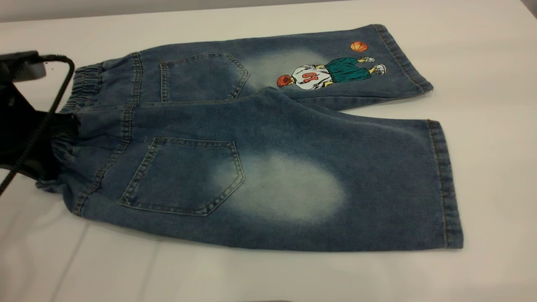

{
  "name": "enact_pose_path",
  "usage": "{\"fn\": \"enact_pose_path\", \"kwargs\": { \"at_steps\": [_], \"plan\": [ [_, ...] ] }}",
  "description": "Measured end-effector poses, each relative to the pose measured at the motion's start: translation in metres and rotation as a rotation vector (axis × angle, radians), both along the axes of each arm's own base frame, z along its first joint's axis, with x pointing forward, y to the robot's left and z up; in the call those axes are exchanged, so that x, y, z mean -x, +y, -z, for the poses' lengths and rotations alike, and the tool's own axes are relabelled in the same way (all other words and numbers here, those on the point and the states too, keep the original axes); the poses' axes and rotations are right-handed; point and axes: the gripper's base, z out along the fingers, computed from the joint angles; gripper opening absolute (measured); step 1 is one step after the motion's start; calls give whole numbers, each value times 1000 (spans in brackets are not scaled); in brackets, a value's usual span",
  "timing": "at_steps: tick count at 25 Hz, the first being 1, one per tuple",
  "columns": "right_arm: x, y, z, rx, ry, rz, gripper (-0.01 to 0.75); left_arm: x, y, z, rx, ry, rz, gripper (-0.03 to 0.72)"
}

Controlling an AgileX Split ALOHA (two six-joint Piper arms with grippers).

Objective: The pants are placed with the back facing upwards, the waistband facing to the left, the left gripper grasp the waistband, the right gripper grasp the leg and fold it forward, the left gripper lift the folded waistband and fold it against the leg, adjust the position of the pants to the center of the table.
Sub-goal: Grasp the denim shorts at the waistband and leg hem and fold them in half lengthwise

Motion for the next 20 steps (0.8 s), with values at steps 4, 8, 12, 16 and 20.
{"fn": "enact_pose_path", "kwargs": {
  "at_steps": [4,8,12,16,20],
  "plan": [
    [-12,4,-14,2,-16,-68,592,-5,0,-27,-3,10,23,48],
    [-44,8,5,27,74,-180,592,-12,-1,-45,-1,59,33,48],
    [-77,18,39,1,213,-336,592,-16,-1,-53,-3,89,50,48],
    [-92,48,67,26,307,-527,592,-21,-1,-58,-2,86,52,48],
    [-92,82,89,67,408,-654,592,-21,-1,-58,-2,87,53,48]
  ]
}}
